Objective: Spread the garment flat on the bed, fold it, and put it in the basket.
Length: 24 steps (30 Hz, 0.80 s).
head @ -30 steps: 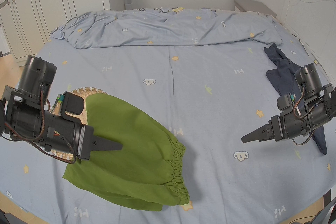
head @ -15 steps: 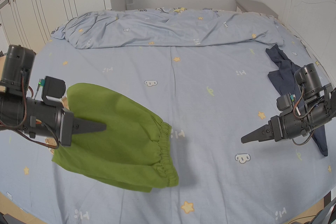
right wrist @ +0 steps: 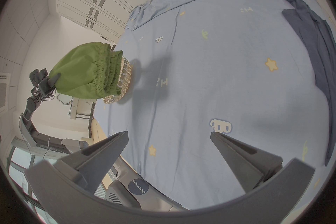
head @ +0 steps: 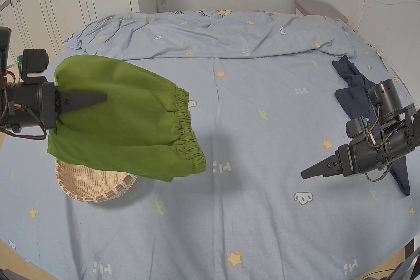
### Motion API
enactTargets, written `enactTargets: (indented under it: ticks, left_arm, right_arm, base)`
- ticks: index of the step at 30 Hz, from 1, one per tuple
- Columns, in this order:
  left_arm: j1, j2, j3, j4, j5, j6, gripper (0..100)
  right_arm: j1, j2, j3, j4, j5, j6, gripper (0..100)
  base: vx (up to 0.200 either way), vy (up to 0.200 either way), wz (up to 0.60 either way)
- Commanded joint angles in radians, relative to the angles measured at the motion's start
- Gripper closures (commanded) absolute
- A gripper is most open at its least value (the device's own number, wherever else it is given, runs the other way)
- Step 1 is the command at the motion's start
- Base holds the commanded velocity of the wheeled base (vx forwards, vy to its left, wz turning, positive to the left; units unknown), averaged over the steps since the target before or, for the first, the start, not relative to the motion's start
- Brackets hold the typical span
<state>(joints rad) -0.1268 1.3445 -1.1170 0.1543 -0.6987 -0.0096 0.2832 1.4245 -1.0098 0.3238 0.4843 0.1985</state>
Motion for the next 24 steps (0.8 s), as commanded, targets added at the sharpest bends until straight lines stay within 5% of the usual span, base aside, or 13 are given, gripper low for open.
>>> enactTargets:
  ticks: [1,8,24]
  left_arm:
    - [0.111,-0.008,0.019,-0.097,-0.039,-0.024,100]
    - [0.311,0.217,0.039,-0.335,-0.235,-0.116,100]
    - [0.423,0.272,0.112,-0.375,-0.237,-0.121,100]
  right_arm:
    - [0.004,0.002,0.002,0.0,0.0,-0.001,0]
    - [0.004,0.002,0.003,0.0,0.0,-0.001,0]
    - [0.008,-0.03,0.005,0.008,0.0,-0.001,0]
  base:
    - [0.0,0.0,0.0]
    - [0.0,0.0,0.0]
    - [0.0,0.0,0.0]
